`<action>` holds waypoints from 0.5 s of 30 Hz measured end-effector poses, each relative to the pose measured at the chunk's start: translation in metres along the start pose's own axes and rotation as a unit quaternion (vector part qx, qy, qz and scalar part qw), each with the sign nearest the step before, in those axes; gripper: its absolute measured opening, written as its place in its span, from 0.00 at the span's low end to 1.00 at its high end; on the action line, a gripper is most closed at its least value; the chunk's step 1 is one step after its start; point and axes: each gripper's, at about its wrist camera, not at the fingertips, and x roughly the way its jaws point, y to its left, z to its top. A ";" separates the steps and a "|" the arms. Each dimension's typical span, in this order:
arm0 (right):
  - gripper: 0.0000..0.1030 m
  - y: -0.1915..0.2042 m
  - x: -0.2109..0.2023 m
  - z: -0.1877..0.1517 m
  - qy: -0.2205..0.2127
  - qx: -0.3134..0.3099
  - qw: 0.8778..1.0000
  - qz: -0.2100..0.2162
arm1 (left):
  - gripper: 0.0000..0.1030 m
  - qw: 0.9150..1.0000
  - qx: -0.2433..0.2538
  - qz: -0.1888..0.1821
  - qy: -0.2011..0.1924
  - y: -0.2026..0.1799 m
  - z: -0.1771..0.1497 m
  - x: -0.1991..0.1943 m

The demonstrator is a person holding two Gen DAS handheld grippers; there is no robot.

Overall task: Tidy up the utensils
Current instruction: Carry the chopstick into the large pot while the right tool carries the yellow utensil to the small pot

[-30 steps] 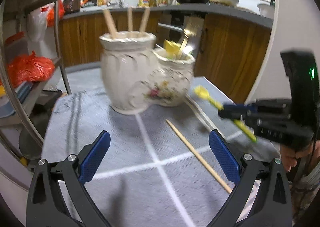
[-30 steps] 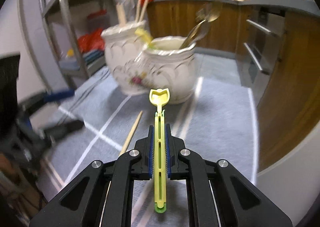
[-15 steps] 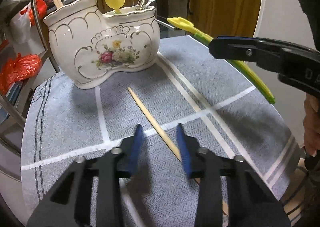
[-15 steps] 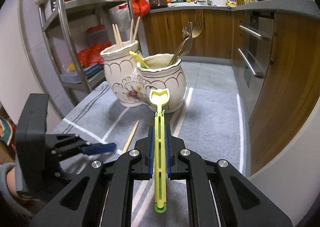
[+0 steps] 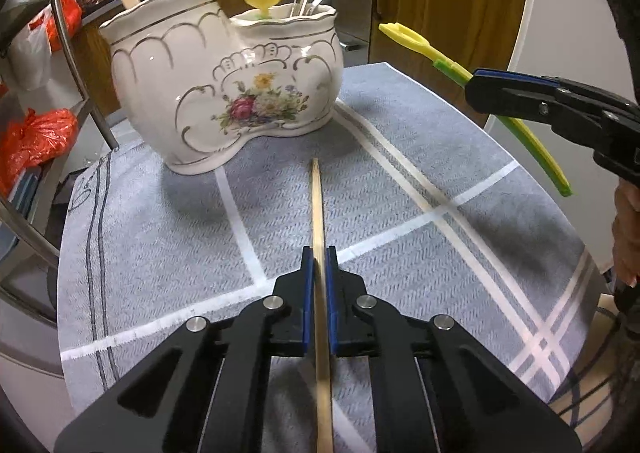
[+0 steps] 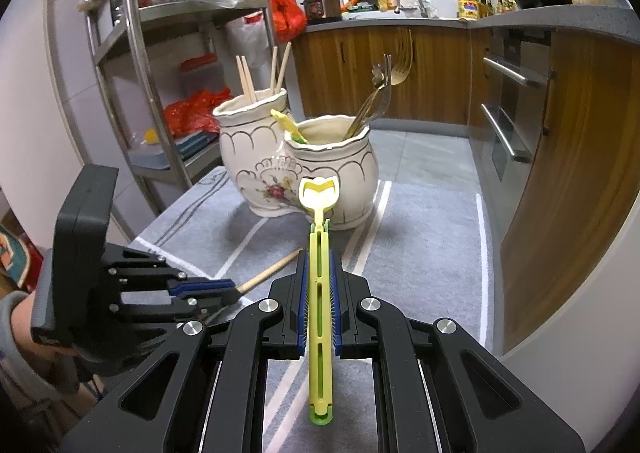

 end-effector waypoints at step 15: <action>0.10 -0.001 -0.020 0.012 -0.095 0.028 0.995 -0.010 | 0.05 0.979 0.047 -0.044 -0.193 0.030 -0.016 -0.085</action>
